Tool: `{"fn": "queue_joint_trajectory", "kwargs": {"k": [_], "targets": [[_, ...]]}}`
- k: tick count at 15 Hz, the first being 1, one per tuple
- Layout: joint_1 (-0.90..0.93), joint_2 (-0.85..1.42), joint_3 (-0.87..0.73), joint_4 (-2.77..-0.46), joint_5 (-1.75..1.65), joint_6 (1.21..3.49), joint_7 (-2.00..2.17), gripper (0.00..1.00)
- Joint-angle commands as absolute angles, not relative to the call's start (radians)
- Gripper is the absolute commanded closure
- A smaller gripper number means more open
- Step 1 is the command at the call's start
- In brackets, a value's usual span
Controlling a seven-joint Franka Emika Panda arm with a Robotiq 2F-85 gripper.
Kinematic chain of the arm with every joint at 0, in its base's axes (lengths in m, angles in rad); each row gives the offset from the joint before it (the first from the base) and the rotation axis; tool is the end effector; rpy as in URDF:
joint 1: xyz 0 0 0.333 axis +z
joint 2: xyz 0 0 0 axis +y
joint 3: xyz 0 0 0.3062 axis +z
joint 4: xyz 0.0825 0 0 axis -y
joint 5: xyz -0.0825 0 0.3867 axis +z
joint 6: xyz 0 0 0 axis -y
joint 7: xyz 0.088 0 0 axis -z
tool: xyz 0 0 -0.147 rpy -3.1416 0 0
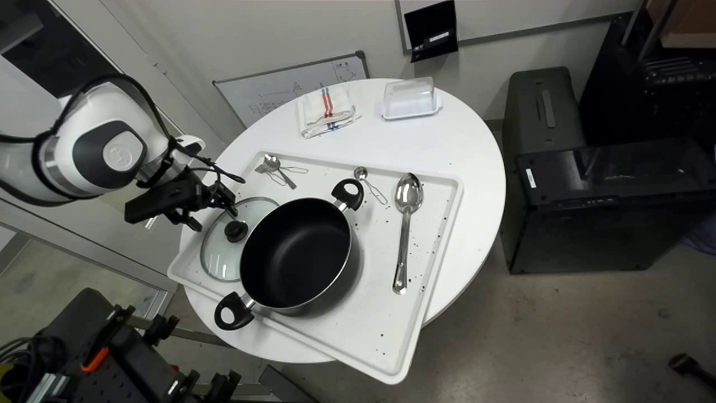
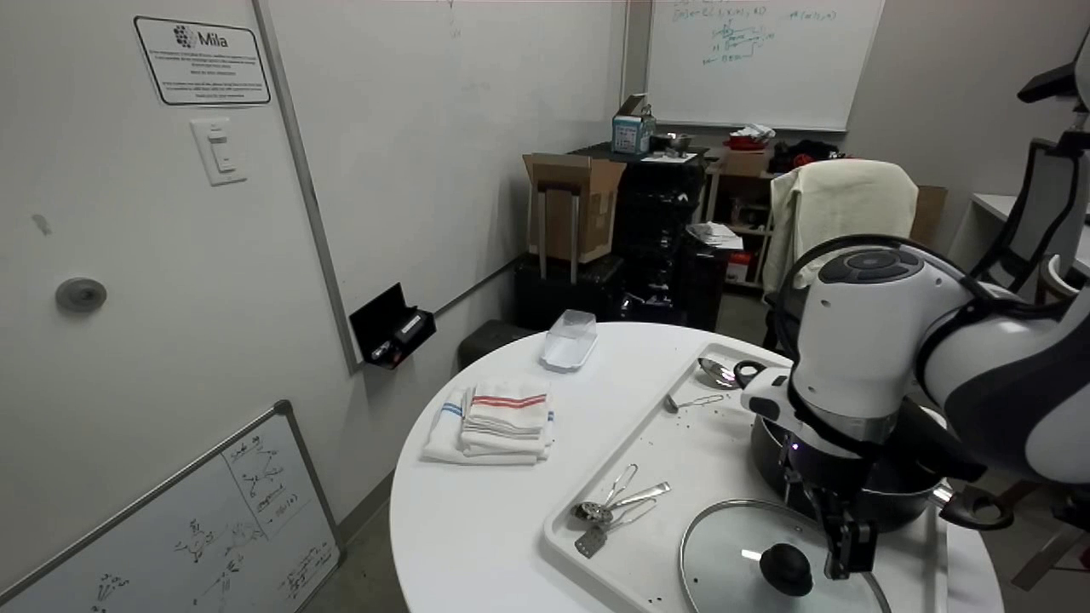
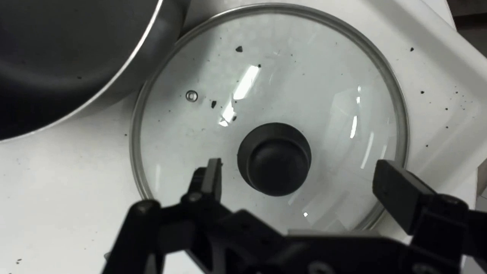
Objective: Put the glass lid on the black pot.
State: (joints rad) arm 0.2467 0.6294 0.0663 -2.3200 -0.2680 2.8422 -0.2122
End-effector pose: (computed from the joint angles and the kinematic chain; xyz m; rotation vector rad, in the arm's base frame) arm 0.4444 0.1620 0.0134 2.8767 1.1737 -0.1537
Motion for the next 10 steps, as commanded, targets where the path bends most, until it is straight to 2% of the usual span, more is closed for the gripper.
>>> {"fn": "queue_joint_trajectory", "kwargs": {"k": [1,10], "targets": [[0.288,0.693,0.026,-2.28,-0.316,2.901,-0.178,0.0],[0.339,0.782,-0.022,-2.232,-0.332,2.982,-0.183,0.0]]}}
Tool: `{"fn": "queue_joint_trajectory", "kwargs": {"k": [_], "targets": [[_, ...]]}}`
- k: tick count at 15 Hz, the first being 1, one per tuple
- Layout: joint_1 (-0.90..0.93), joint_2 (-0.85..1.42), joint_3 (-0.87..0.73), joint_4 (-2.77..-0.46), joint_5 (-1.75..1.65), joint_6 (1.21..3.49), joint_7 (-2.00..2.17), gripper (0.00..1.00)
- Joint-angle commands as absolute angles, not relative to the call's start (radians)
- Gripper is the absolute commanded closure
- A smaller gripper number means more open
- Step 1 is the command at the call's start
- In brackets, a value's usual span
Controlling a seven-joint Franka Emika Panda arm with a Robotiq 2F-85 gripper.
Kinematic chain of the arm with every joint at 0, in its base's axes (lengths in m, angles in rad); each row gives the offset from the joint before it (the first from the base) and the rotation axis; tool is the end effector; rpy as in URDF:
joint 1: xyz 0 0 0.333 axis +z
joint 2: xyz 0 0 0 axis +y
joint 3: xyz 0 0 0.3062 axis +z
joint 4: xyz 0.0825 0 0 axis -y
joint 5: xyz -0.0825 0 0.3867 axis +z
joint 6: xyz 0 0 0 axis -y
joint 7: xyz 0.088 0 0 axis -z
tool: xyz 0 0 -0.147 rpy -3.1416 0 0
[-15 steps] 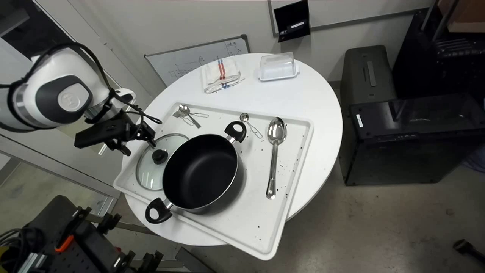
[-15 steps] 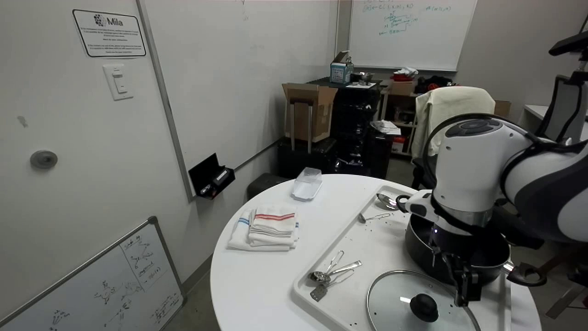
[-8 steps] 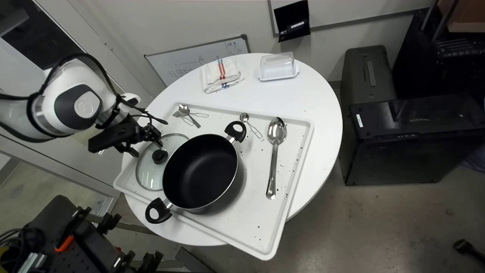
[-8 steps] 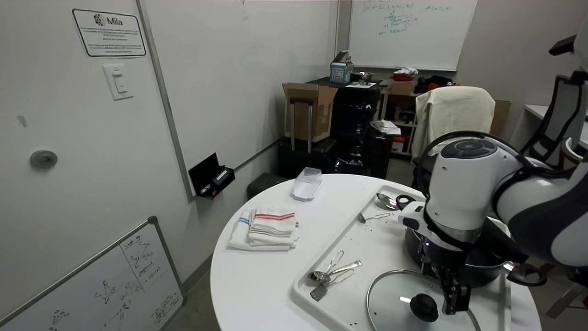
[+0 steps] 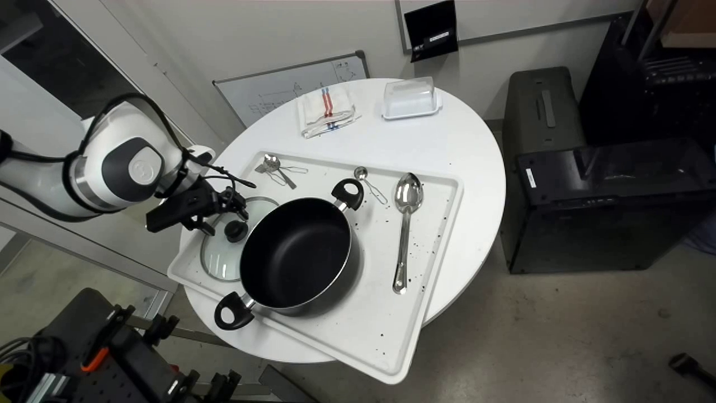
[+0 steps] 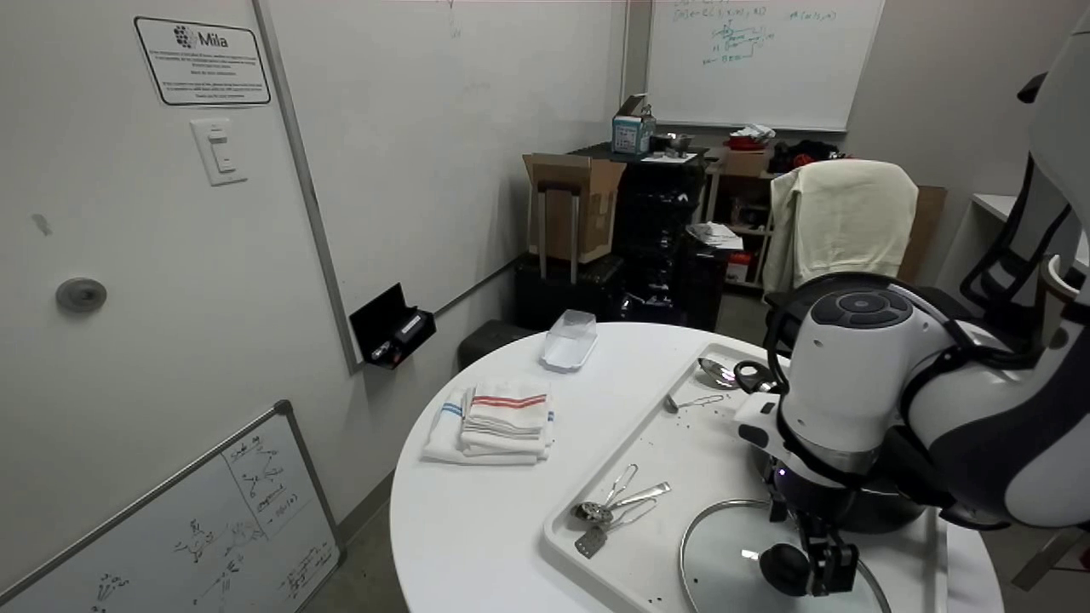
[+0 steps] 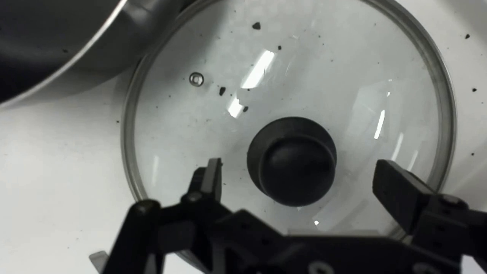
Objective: Put the glass lid on the black pot.
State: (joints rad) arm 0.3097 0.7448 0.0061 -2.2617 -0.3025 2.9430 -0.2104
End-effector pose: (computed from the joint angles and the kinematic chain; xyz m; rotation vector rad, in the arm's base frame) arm 0.4488 0.1653 -0.0224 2.8329 1.2367 -0.0923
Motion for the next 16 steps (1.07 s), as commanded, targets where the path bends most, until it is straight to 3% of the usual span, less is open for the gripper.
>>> {"fn": "queue_joint_trajectory", "kwargs": {"k": [1,16], "targets": [[0.342,0.787,-0.024,-2.228,-0.331,2.985,-0.184,0.0],[0.35,0.796,-0.027,-2.226,-0.327,2.994,-0.19,0.0]]}}
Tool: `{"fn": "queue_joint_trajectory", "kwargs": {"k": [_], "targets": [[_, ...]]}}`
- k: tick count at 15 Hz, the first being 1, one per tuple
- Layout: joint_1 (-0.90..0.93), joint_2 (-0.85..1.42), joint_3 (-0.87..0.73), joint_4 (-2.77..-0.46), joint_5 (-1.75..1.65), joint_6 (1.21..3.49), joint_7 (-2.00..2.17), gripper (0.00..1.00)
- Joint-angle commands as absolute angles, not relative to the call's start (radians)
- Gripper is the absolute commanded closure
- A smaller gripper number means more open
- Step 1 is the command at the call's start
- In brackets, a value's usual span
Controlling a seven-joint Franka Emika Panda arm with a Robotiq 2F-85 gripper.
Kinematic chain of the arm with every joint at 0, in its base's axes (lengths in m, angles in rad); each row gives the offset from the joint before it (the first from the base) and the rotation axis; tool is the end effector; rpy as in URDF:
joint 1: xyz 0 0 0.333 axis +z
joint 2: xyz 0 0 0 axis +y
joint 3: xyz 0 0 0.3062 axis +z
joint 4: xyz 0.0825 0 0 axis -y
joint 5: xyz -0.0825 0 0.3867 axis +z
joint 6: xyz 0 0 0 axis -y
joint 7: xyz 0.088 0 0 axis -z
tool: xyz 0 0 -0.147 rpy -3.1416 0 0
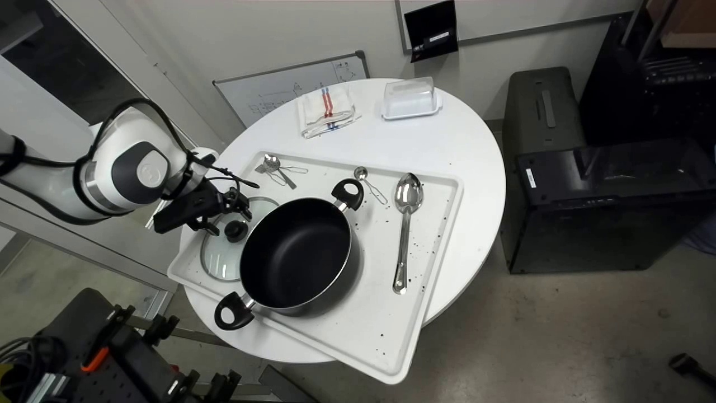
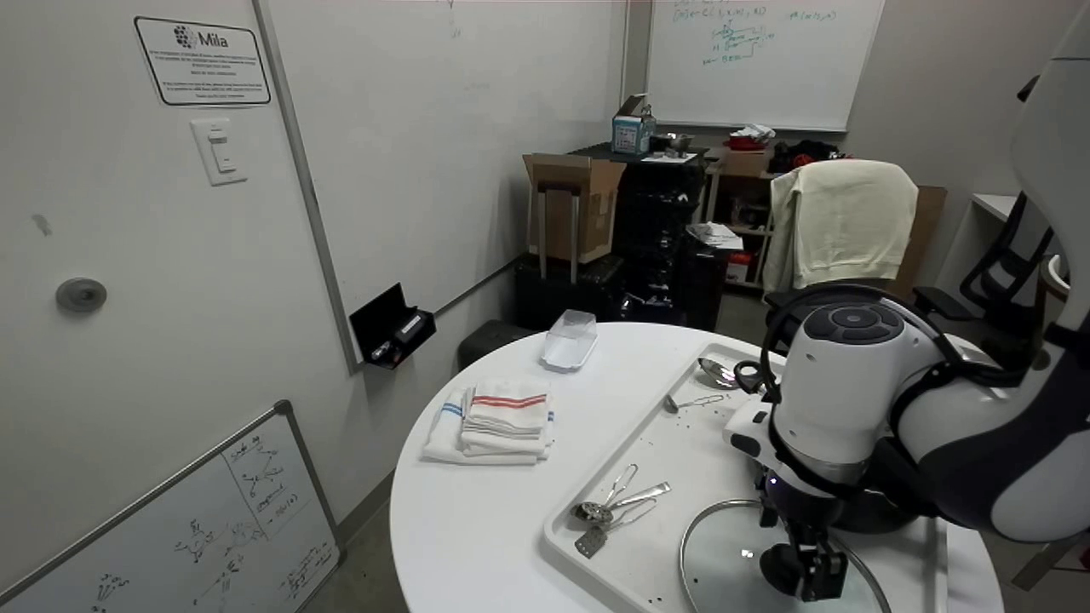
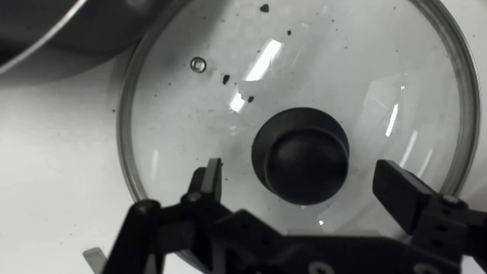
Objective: Put the glass lid on the black pot.
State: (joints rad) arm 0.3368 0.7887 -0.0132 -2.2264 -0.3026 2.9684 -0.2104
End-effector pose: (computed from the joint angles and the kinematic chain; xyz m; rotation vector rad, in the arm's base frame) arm 0.4538 0.1698 -0.0344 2.8177 1.2533 -0.0683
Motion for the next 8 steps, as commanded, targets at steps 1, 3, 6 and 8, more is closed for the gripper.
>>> {"fn": "queue_joint_trajectory", "kwargs": {"k": [1,3,6,8], "targets": [[0.349,0.796,-0.026,-2.226,-0.326,2.991,-0.19,0.0],[0.344,0.794,-0.023,-2.227,-0.322,2.978,-0.189,0.0],[0.346,0.791,-0.027,-2.232,-0.322,2.97,-0.188,0.0],[0.344,0.791,-0.026,-2.234,-0.322,2.969,-0.189,0.0]]}}
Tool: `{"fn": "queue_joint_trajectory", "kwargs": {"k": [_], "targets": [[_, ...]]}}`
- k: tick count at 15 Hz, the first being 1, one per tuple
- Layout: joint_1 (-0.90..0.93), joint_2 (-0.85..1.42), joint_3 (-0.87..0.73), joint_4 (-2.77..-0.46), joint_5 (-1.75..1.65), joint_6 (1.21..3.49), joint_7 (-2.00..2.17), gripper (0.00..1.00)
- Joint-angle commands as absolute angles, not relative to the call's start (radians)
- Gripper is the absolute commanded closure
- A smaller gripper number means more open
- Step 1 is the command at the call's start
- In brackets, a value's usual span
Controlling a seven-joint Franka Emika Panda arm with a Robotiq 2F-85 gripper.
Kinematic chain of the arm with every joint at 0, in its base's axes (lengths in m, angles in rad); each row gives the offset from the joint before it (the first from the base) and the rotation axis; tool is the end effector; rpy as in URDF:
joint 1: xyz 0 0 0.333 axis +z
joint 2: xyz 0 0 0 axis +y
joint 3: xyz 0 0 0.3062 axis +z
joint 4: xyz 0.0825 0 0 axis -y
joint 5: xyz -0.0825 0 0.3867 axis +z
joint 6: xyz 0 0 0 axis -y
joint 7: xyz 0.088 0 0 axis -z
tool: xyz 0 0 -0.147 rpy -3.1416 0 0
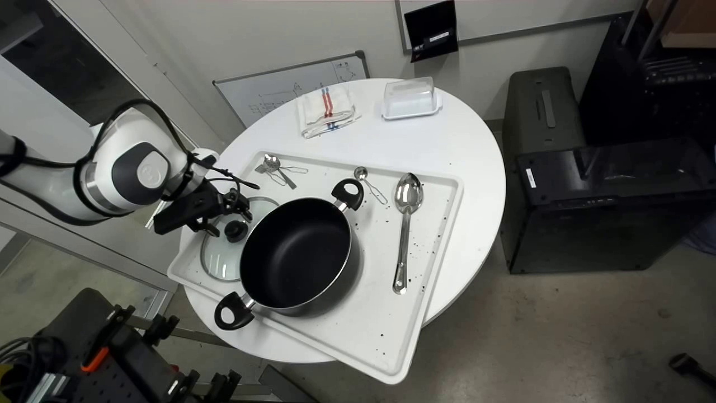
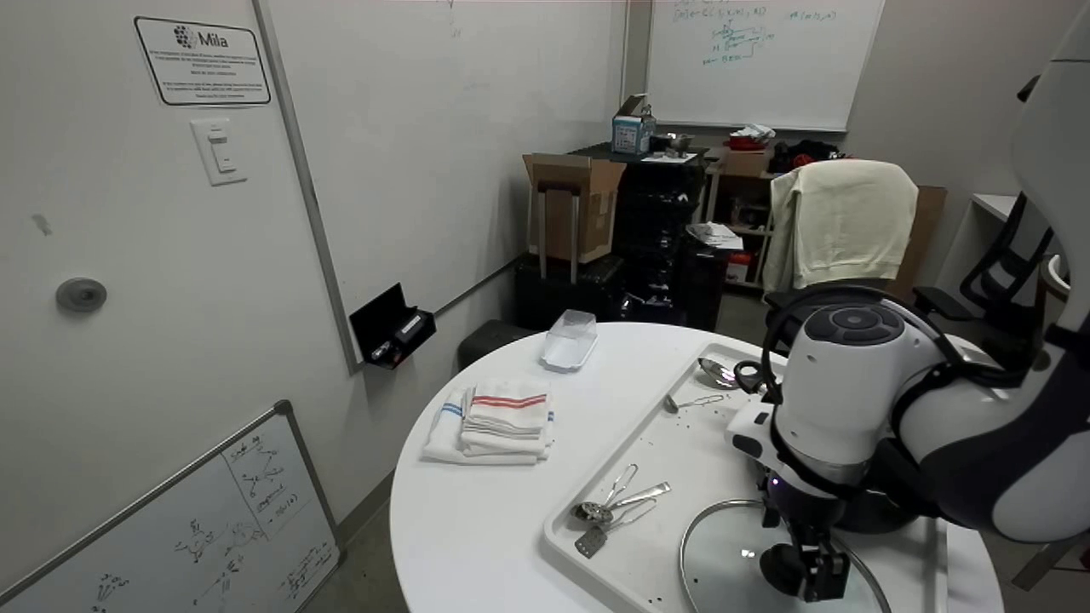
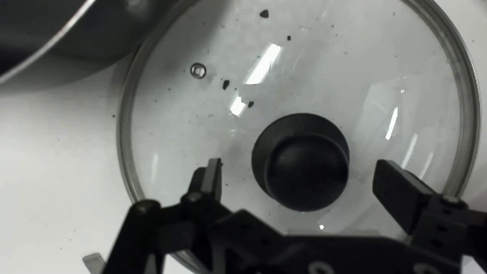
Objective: Put the glass lid on the black pot.
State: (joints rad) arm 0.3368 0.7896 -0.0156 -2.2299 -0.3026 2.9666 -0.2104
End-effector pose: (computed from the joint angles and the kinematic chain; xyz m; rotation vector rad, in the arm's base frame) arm 0.4520 0.1676 -0.0357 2.8170 1.2502 -0.0780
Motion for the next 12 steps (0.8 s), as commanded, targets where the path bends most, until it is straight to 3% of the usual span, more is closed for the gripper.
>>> {"fn": "queue_joint_trajectory", "kwargs": {"k": [1,2,3,4,10,12], "targets": [[0.345,0.791,-0.027,-2.236,-0.323,2.97,-0.19,0.0],[0.344,0.791,-0.025,-2.238,-0.323,2.97,-0.191,0.0],[0.343,0.791,-0.025,-2.239,-0.323,2.971,-0.191,0.1],[0.343,0.791,-0.025,-2.239,-0.323,2.973,-0.192,0.27],[0.345,0.792,-0.025,-2.238,-0.324,2.976,-0.192,0.71],[0.345,0.792,-0.025,-2.238,-0.324,2.976,-0.192,0.75]]}}
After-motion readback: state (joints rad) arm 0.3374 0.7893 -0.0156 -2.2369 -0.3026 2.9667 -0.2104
